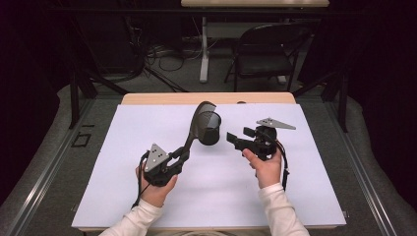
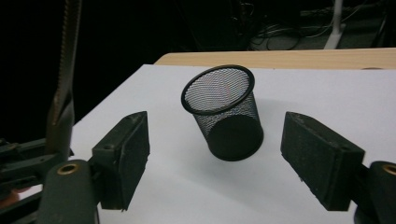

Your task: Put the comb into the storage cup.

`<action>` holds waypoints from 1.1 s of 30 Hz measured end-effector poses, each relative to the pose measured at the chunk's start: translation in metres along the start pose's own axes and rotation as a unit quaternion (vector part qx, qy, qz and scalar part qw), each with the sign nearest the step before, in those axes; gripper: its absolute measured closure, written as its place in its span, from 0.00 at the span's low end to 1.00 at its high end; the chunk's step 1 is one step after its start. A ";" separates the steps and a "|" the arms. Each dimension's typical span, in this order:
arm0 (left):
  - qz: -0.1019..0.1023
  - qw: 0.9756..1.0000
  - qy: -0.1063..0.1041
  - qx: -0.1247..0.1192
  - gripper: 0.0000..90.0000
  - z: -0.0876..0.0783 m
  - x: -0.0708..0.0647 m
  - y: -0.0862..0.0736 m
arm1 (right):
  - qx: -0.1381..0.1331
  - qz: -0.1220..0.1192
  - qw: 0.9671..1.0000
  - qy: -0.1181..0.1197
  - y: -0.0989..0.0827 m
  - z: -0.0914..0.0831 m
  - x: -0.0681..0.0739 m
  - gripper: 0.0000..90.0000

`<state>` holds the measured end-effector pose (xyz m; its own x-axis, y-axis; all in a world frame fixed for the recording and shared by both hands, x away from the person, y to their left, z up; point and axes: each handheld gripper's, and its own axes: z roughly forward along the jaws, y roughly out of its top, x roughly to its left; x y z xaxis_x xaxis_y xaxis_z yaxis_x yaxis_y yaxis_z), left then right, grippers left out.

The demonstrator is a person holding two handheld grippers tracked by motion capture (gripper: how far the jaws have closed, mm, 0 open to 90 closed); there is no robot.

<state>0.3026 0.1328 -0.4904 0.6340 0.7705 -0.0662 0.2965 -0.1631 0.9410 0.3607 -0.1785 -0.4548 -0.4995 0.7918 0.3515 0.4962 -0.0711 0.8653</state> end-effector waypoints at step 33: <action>0.029 0.999 -0.016 0.024 0.81 0.010 -0.016 -0.012 | -0.015 0.064 0.994 0.085 0.004 -0.015 0.010 0.45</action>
<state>0.2956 0.1160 -0.5041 0.6737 0.7386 -0.0226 0.2913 -0.2373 0.9267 0.3467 -0.1805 -0.4427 -0.5478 0.6609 0.5129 0.5434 -0.1850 0.8188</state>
